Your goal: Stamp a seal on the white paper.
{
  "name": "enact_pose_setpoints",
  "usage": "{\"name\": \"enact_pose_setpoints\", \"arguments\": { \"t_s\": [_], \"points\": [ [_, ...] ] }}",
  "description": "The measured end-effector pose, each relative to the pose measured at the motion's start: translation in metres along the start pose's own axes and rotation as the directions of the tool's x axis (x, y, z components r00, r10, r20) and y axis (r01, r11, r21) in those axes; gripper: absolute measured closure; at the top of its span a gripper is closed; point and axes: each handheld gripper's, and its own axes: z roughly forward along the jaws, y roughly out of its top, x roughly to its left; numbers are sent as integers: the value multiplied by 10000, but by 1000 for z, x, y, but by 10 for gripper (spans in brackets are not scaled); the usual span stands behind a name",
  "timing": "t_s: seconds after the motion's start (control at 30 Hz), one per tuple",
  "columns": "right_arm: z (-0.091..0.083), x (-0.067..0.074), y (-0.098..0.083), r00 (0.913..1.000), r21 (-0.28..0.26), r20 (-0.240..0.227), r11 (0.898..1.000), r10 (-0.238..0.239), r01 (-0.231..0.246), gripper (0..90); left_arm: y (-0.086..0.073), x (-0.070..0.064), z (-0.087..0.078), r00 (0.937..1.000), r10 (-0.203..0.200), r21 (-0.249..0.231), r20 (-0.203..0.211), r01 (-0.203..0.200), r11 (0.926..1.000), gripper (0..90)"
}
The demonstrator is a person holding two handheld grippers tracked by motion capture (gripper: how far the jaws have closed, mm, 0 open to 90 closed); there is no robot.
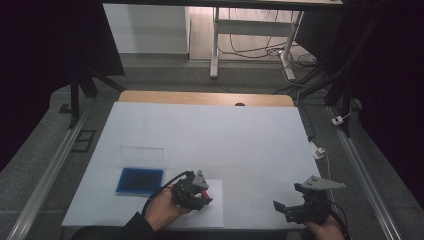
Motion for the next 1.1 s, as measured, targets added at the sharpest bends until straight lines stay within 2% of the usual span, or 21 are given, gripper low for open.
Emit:
{"name": "enact_pose_setpoints", "arguments": {
  "t_s": [0.13,0.37,0.67,0.83,1.1],
  "points": [
    [0,0,0,10000,10,-18,10000,-1,1,0,-2,0,0,10000,24,-85,-2,-24,10000,581],
    [0,0,0,10000,25,-7,10000,17,-17,0,-5,-5,1,9995,-1,-274,-300,-7,9996,583],
    [0,0,0,10000,82,18,10000,0,0,0,-4,-11,1,9974,163,-160,-704,-174,9997,584],
    [0,0,0,10000,58,2,10000,16,-16,0,-5,-6,1,9991,-185,-258,-386,175,9995,584],
    [0,0,0,10000,22,-21,10000,2,-2,0,-7,1,1,9988,-483,-380,113,487,9981,584]
  ]
}}
